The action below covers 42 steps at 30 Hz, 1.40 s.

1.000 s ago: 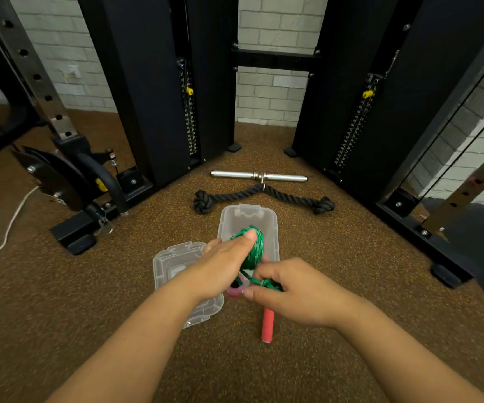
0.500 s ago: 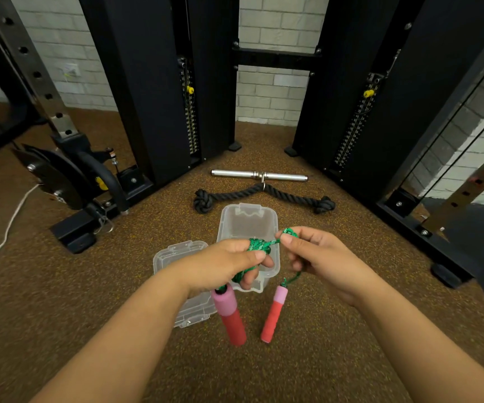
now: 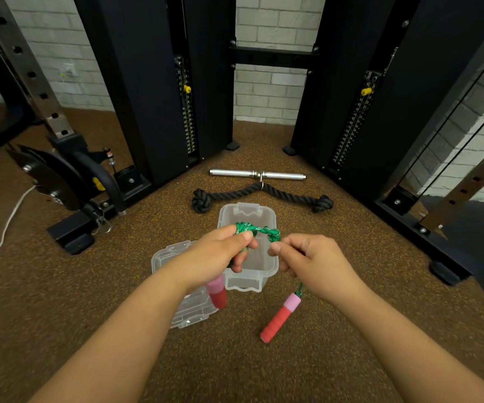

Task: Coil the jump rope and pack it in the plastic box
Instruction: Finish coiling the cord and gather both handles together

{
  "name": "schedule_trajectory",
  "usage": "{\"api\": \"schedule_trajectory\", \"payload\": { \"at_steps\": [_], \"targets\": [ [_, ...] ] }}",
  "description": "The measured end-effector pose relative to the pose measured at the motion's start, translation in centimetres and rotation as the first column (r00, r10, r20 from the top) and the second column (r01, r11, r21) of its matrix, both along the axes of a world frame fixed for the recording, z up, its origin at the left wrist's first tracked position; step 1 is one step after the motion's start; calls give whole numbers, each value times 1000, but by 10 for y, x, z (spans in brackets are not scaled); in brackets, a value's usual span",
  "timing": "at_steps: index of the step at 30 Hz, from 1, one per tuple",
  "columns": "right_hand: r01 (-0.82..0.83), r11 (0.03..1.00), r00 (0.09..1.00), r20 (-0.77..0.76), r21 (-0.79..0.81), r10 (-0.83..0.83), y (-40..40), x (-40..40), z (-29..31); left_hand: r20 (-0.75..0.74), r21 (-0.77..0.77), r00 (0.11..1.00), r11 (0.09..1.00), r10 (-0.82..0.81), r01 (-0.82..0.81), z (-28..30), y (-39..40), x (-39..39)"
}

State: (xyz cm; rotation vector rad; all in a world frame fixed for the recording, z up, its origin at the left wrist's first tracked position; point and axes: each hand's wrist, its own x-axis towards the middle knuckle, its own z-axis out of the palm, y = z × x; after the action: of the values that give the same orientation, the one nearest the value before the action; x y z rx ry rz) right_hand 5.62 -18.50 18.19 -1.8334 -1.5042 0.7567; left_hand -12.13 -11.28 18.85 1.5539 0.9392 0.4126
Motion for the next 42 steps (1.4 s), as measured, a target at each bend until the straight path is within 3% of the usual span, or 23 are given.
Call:
{"api": "schedule_trajectory", "payload": {
  "at_steps": [3, 6, 10, 13, 16, 18, 20, 22, 23, 24, 28, 31, 35, 40, 42],
  "targets": [
    [-58, 997, 998, 6, -57, 58, 1, -8, -5, -8, 4, 1000, 1000, -5, 5, 0, 0, 0],
    [-15, 997, 976, -219, -79, -3, 3, -13, -6, -40, 0, 999, 1000, -22, 22, -3, 0, 0],
    [-38, 998, 917, -399, -44, 17, 1, -7, 2, -71, 4, 996, 999, -50, 50, -3, -1, -1],
    [-52, 999, 913, -404, 12, 53, 0, -8, 5, -81, 18, 995, 998, -63, 65, -4, -2, 0],
    [57, 998, 898, -438, 20, -42, 2, -7, 3, -97, 24, 993, 997, -65, 67, -5, -3, 1],
    [151, 988, 805, -575, -40, -147, 4, -6, 2, -105, 43, 992, 996, -75, 80, -5, -5, 1],
    [223, 967, 633, -736, -123, -240, 7, -5, 1, -109, 81, 990, 992, -89, 98, -5, -7, 2],
    [256, 945, 487, -817, -203, -308, 9, -4, 0, -97, 105, 991, 989, -93, 103, -5, -8, 3],
    [253, 938, 463, -821, -238, -333, 11, -4, 0, -92, 114, 992, 989, -87, 98, -4, -8, 3],
    [237, 936, 490, -800, -260, -346, 11, -4, 0, -84, 123, 994, 989, -74, 84, -3, -7, 3],
    [125, 967, 782, -578, -224, -235, 6, -2, 2, -44, 164, 996, 984, 76, -68, 1, 0, -4],
    [25, 984, 842, -528, -175, -115, 3, 1, 9, -26, 152, 985, 974, 171, -166, 0, 7, -13],
    [-44, 991, 937, -349, -126, -3, 5, -1, 9, -20, 169, 982, 968, 190, -184, -1, 8, -16],
    [93, 993, 960, -257, -76, -110, 5, 2, 4, 28, 102, 978, 973, 205, -207, -1, 7, -13],
    [112, 993, 989, -89, -44, -116, 3, 6, 4, 74, 40, 969, 970, 235, -239, 1, 9, -15]
  ]
}}
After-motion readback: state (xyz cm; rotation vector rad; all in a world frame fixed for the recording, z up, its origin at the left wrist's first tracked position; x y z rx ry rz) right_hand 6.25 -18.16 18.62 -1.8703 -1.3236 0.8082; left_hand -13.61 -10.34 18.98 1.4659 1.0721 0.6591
